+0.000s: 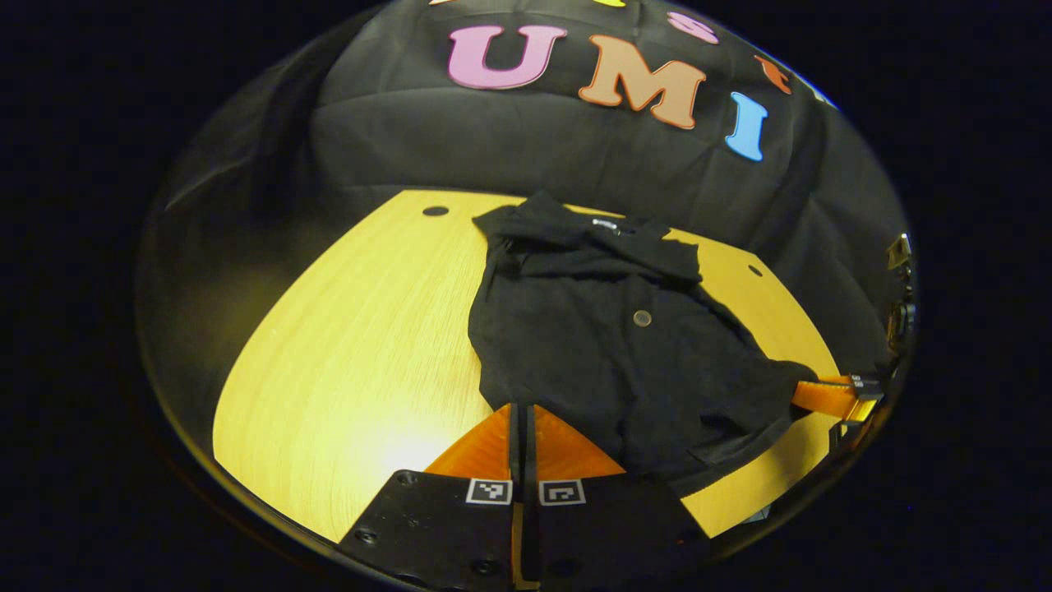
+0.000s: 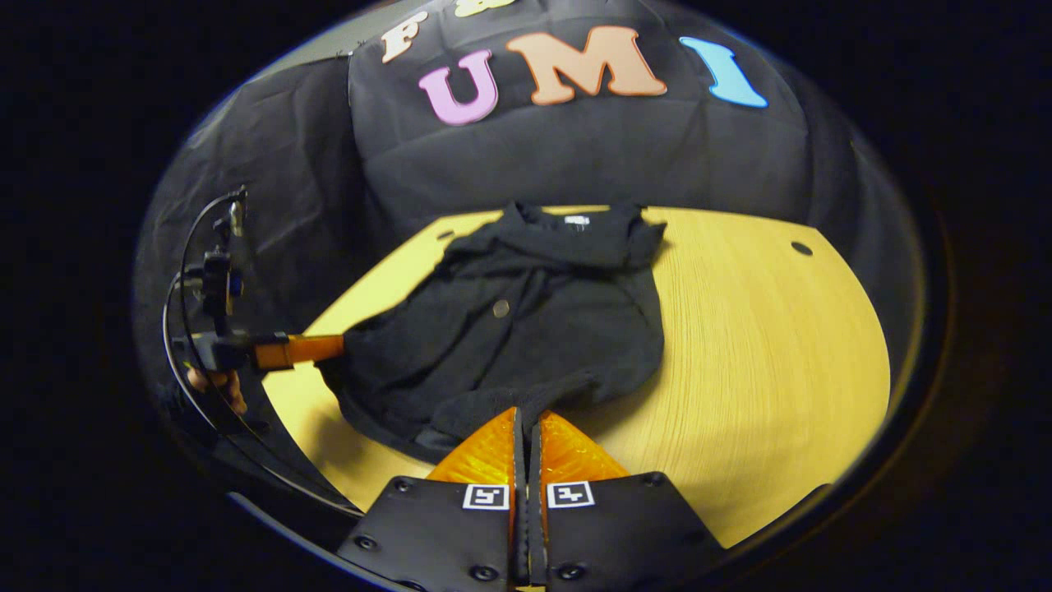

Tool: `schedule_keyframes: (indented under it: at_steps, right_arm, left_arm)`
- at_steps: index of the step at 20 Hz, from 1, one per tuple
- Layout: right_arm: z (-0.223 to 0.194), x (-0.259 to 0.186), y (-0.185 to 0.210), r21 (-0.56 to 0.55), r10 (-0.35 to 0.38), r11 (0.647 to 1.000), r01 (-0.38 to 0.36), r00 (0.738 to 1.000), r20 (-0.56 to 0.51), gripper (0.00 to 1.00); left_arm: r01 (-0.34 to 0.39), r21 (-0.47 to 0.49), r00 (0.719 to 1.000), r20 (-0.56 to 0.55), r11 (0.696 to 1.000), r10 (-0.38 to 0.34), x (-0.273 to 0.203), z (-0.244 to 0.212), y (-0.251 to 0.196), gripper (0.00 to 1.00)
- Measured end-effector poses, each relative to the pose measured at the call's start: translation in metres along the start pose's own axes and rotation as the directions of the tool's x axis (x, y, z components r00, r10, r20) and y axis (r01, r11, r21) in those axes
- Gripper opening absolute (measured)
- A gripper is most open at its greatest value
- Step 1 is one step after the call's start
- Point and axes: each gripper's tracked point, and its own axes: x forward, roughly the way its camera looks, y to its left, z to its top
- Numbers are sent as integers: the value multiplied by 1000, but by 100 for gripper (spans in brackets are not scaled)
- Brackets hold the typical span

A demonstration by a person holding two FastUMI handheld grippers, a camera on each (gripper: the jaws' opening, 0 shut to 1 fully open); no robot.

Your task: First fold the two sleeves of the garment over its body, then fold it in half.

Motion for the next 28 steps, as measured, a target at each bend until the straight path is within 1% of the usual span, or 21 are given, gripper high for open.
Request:
schedule_keyframes:
  at_steps: [1,3,5,6,8,9,10,11,13,15,16,18,19,23,26,28]
  right_arm:
    - [18,-5,1,-5,15,1000,-14,999,40,3]
    - [50,-16,-1,-13,15,1000,-13,995,97,2]
    - [87,-24,0,-11,5,1000,-3,983,185,3]
    - [105,-25,-2,-9,-9,1000,12,976,218,0]
    - [136,-26,-2,12,-46,999,44,960,277,3]
    - [156,-25,-2,23,-65,998,61,948,313,2]
    - [174,-26,-1,30,-87,996,82,932,352,0]
    - [191,-24,-1,33,-109,994,104,923,370,2]
    - [222,-20,1,37,-134,991,131,899,417,2]
    - [248,-7,-1,17,-156,986,166,884,440,2]
    - [261,-1,-3,3,-165,983,183,881,443,2]
    - [289,14,-12,-24,-173,978,209,864,472,0]
    - [301,26,-18,-30,-175,976,214,863,473,2]
    - [329,73,-55,-18,-202,972,236,867,455,2]
    - [335,116,-80,0,-224,969,246,882,415,2]
    - [335,145,-97,11,-246,965,262,893,376,2]
  left_arm:
    - [5,14,1000,29,1000,-5,-4,16,-5,0]
    - [16,35,997,77,999,-19,-8,48,-11,0]
    - [44,58,992,119,997,-51,-8,83,-15,0]
    - [52,78,988,139,996,-62,-7,102,-14,0]
    - [78,111,979,181,991,-97,-1,138,-12,0]
    - [99,130,972,199,987,-124,4,155,-13,0]
    - [108,145,967,215,983,-138,9,171,-12,0]
    - [119,162,962,225,980,-154,15,185,-9,0]
    - [139,188,952,246,972,-183,29,212,-10,0]
    - [153,203,944,258,967,-204,43,236,-9,0]
    - [155,213,942,263,965,-209,51,247,-10,0]
    - [146,221,939,277,964,-206,68,268,-5,0]
    - [143,219,940,276,965,-202,80,275,-5,0]
    - [102,195,948,277,976,-154,134,298,5,0]
    - [83,182,955,267,980,-130,178,303,9,0]
    - [68,189,966,235,980,-112,208,299,13,0]
